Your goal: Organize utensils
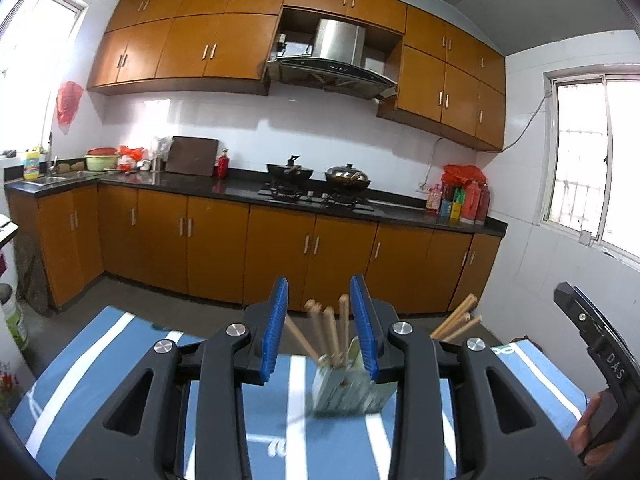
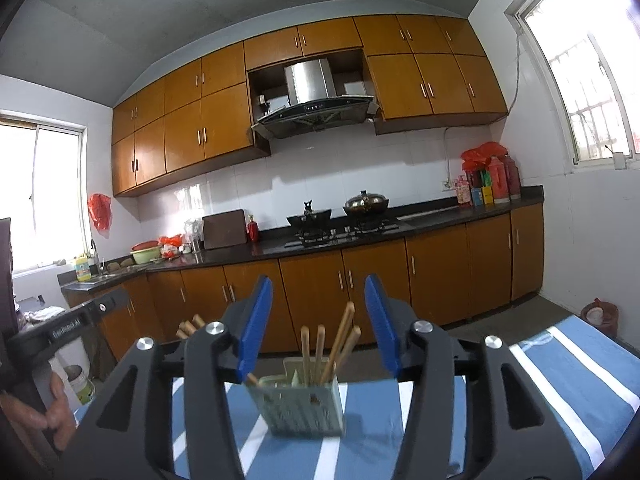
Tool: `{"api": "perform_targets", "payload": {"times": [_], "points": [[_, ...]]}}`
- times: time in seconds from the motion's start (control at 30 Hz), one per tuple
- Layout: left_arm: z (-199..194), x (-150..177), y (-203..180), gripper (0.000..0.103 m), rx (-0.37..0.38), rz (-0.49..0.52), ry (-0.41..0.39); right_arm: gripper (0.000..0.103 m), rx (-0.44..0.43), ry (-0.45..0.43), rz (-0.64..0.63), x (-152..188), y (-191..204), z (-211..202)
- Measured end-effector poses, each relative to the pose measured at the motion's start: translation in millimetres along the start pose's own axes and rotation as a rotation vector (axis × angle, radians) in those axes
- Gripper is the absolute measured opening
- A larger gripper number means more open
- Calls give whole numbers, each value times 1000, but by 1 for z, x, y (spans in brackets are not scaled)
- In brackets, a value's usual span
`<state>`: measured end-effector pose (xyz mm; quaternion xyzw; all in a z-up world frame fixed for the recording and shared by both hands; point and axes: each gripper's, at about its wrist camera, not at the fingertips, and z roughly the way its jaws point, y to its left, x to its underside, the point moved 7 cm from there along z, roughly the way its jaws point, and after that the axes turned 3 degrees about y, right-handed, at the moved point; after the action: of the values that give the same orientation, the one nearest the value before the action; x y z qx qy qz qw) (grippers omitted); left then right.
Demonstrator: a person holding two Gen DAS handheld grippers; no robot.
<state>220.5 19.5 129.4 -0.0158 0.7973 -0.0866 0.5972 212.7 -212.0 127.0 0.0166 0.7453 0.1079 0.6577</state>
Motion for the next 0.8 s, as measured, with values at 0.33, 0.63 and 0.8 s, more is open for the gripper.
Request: {"api": "perform_targets", "payload": {"times": [0.33,0.63,0.8], "points": [[-59,57,8,66,-58,75,31,74,52,63,10,50,-4,-64],[-91,100,16,100,-85,87,34,99,55,98,-39,82,6,-96],[-103,115,8,101,-86,132,31,99,29,142,-64,100,17,-105]]}}
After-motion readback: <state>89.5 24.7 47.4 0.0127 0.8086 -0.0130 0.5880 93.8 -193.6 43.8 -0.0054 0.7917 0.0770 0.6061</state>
